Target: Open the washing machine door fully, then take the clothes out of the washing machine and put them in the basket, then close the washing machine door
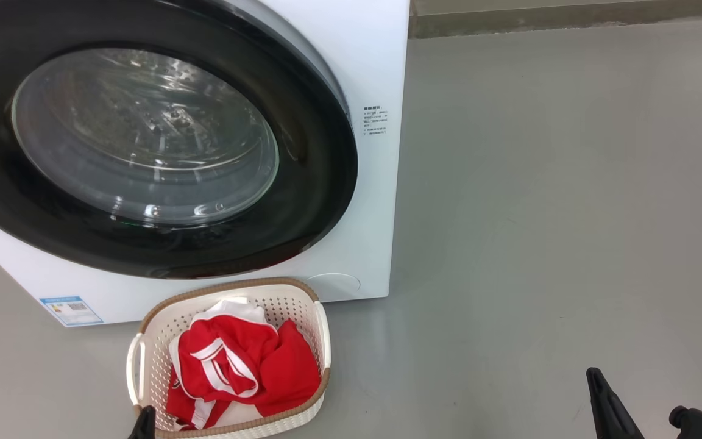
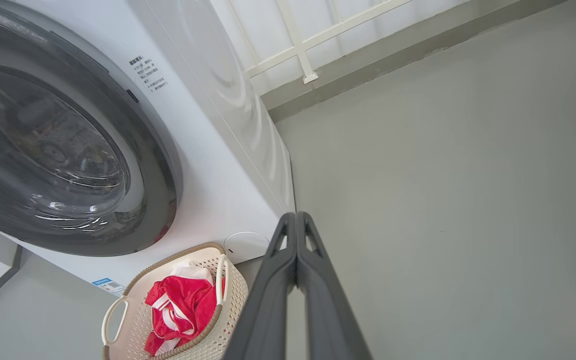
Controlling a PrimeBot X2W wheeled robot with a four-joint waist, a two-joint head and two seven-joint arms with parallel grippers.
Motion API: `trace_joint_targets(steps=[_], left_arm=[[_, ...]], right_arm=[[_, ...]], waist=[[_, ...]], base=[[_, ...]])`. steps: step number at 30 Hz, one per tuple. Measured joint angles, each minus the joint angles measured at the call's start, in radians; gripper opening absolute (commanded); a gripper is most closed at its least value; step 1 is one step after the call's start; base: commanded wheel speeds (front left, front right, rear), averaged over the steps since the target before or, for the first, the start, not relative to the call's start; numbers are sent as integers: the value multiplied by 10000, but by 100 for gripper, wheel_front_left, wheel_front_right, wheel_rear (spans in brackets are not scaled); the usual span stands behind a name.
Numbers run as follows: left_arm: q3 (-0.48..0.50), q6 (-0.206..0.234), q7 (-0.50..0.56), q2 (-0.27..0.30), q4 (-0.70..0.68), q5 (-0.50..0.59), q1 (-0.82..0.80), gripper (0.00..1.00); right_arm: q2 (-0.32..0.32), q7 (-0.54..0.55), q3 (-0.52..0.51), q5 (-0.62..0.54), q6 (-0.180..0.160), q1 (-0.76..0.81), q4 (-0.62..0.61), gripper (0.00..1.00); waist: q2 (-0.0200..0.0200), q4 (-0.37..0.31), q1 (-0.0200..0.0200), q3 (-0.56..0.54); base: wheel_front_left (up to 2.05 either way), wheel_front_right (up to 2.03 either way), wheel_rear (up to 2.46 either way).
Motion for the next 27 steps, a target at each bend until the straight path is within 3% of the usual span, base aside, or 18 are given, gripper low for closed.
trace_joint_targets(steps=[27], left_arm=[[117, 0, 759, -174, 96, -2527, -559, 0]], right_arm=[[-105, 686, -23, 2752, 0, -478, 19, 0]], waist=[[0, 26, 0, -65]], base=[[0, 0, 0]])
